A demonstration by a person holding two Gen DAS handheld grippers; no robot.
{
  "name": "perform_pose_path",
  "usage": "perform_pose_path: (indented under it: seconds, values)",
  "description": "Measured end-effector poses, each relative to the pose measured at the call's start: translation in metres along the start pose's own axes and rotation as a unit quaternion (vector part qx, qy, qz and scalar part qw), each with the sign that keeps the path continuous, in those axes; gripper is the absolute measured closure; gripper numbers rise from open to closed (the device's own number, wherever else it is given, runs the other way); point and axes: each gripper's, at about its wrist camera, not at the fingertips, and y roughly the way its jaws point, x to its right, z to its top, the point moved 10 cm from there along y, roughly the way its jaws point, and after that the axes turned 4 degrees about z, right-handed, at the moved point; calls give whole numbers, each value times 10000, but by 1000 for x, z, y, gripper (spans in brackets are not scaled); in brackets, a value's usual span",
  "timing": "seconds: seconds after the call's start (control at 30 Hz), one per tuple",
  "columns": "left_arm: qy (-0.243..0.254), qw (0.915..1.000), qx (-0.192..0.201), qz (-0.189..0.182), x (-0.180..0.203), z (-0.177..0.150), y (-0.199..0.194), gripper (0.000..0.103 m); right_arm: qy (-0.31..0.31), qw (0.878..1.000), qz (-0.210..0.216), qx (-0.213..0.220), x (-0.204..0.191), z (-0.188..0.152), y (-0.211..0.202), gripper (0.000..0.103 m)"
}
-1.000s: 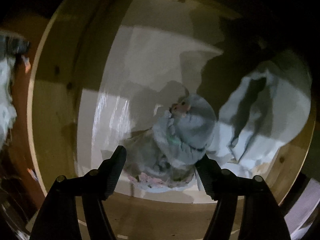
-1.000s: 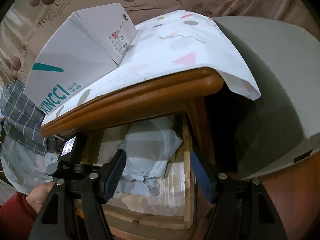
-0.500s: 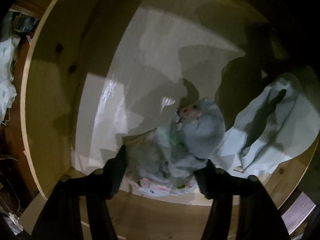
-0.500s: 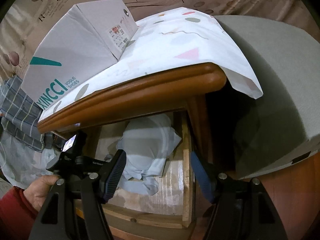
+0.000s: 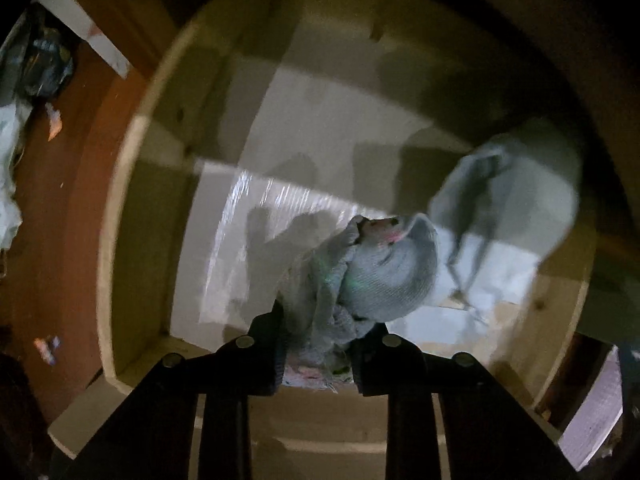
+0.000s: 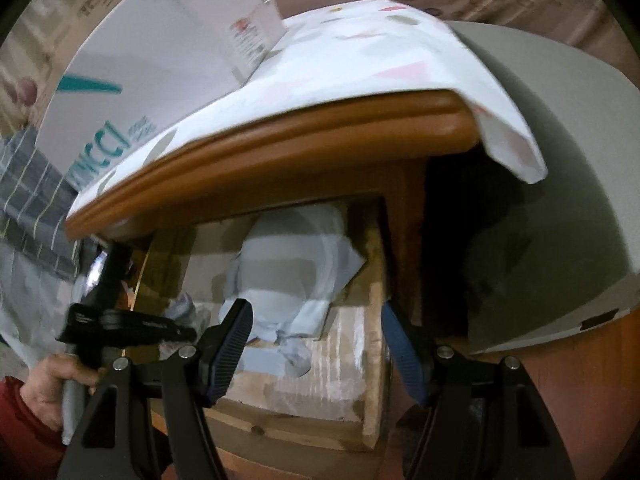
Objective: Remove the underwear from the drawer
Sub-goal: 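Close the left tool on the grey sock and lift it, then hold the grey sock up with the left tool while the right tool reaches for the white cloth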
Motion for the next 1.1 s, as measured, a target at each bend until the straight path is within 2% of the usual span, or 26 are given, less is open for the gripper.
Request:
perform_pose_path:
  seconds: [0.13, 0.23, 0.3, 0.37, 0.47, 0.57, 0.6, 0.67, 0.83, 0.9, 1.0, 1.1]
  values:
    - [161, 9972, 686, -230, -8, -4, -36, 80, -363, 9991, 41, -200, -17, -9, 9, 35]
    - [289, 9876, 1532, -194, -22, -5, -72, 80, -595, 9970, 242, -433, -32, -16, 18, 35]
    - [310, 9790, 2009, -152, -31, -5, -91, 80, -723, 9955, 100, -610, -36, -22, 27, 35]
    - [182, 9717, 2351, -145, -36, -6, -110, 80, -639, 9946, 31, -815, -36, -27, 37, 35]
    - [-132, 9613, 2745, -169, -57, 4, -133, 80, -45, 9936, 43, -1130, -37, -33, 54, 35]
    - [-373, 9542, 2966, -66, -83, 14, -157, 80, 818, 9893, 68, -1209, -39, -34, 67, 35]
    - [-446, 9530, 2995, -56, -90, 16, -160, 80, 1211, 9857, 91, -1171, -39, -33, 71, 34]
    - [-630, 9528, 2970, -50, -105, 18, -162, 80, 1589, 9798, 46, -1213, -41, -35, 79, 34]
    - [-1008, 9513, 2912, -89, -135, 17, -173, 79, 1447, 9785, -460, -1393, -45, -38, 103, 34]
    - [-1136, 9500, 2904, -179, -141, 16, -169, 79, 1648, 9753, -571, -1353, -42, -38, 108, 34]
    - [-1276, 9480, 2907, -215, -148, 17, -170, 79, 2302, 9636, -670, -1186, -36, -42, 116, 31]
    - [-1350, 9475, 2888, -257, -152, 15, -170, 79, 2432, 9577, -936, -1223, -37, -47, 124, 31]
